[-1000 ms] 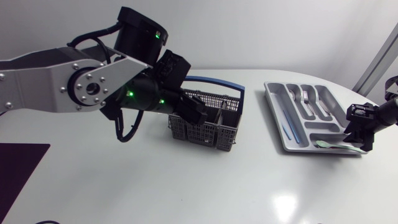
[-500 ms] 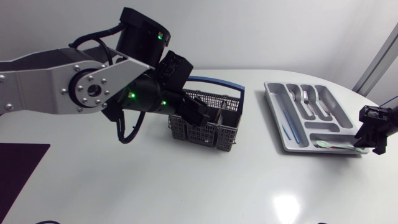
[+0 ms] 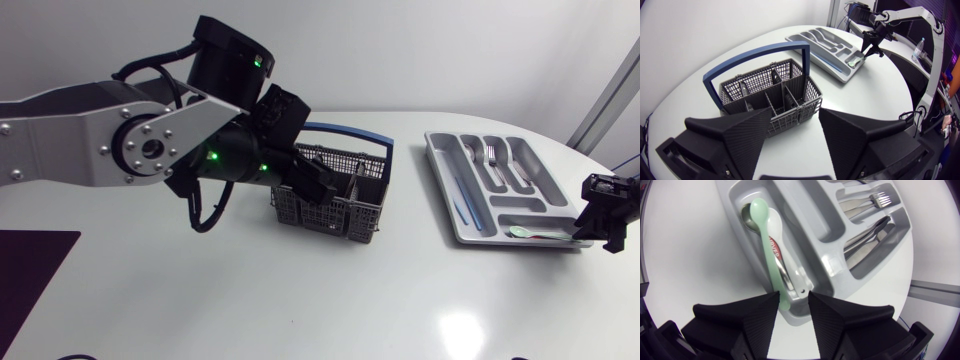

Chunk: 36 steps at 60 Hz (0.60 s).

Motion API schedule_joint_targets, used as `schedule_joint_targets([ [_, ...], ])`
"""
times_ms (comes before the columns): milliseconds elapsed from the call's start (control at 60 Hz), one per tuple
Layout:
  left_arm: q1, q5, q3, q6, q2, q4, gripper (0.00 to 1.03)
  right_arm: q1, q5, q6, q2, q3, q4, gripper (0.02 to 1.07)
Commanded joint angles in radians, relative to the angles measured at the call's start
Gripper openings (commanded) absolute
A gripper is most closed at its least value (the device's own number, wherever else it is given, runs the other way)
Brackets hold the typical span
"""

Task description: Unload the cutlery basket into the drawer organizer.

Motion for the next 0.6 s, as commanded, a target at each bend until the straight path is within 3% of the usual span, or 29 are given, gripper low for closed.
schedule_joint_targets([
  [0,-0.008,-0.007,-0.031,0.012,-0.015,0.008,0.67,-0.001,0.007,-0.009,0.021,-0.025,0.035,0.46],
  [133,-0.008,-0.008,-0.033,0.012,-0.017,0.008,0.67,0.0,0.007,0.014,0.023,-0.022,0.088,0.46],
  [467,-0.011,-0.008,-0.028,0.014,-0.015,0.008,0.67,0.005,-0.023,-0.004,-0.086,-0.105,0.064,0.47],
  [550,-0.014,-0.008,-0.025,0.014,-0.015,0.009,0.67,0.007,-0.066,0.008,-0.142,-0.133,0.053,0.48],
  [583,-0.014,-0.008,-0.022,0.015,-0.015,0.011,0.67,0.008,-0.087,0.019,-0.172,-0.153,0.05,0.52],
])
